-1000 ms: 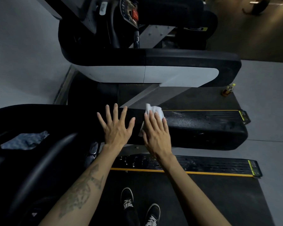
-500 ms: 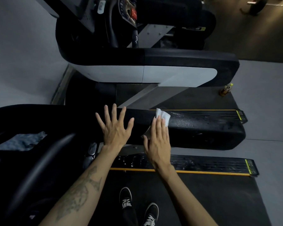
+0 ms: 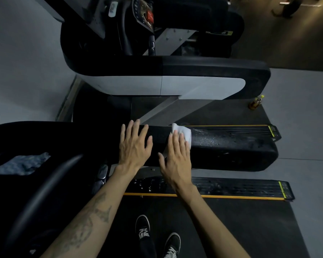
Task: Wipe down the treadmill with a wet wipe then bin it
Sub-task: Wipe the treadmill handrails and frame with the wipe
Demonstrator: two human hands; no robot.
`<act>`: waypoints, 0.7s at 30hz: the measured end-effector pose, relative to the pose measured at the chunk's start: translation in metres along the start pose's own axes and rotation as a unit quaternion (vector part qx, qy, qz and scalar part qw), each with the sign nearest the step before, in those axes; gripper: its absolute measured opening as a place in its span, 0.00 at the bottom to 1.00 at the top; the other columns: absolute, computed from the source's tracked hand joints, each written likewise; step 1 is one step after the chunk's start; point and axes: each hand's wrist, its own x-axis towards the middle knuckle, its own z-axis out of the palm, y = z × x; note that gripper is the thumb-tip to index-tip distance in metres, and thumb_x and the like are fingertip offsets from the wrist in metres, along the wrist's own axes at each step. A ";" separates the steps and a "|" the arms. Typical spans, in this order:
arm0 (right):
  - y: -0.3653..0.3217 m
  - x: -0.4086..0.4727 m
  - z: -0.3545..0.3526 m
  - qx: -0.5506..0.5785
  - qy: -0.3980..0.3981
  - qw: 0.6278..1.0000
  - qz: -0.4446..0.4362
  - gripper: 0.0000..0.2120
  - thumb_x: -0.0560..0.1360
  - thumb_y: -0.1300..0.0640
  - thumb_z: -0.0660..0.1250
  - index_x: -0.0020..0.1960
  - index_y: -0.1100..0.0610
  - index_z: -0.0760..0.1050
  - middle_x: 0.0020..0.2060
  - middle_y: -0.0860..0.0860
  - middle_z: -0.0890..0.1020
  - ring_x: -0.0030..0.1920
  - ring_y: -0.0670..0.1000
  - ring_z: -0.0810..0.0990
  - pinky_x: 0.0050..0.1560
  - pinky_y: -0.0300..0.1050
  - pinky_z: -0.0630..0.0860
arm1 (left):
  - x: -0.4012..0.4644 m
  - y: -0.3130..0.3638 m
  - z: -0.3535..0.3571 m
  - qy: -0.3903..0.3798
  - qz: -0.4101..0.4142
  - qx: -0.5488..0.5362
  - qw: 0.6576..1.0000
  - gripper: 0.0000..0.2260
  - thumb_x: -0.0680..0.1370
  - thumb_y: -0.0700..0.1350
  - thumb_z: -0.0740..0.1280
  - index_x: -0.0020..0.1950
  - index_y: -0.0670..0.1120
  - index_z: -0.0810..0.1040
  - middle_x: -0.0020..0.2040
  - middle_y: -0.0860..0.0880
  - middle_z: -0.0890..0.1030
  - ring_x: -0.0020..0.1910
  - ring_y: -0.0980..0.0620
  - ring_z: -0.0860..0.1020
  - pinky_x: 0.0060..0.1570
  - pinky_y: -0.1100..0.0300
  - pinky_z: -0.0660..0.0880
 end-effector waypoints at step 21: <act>0.015 0.036 -0.020 0.048 -0.043 0.996 -0.068 0.32 0.84 0.40 0.45 0.82 0.56 0.59 0.81 0.52 0.60 0.83 0.51 0.51 0.82 0.54 0.43 | 0.004 0.007 0.013 0.038 0.001 -0.008 0.999 0.22 0.83 0.57 0.56 0.67 0.44 0.78 0.64 0.41 0.77 0.67 0.40 0.74 0.74 0.37 0.61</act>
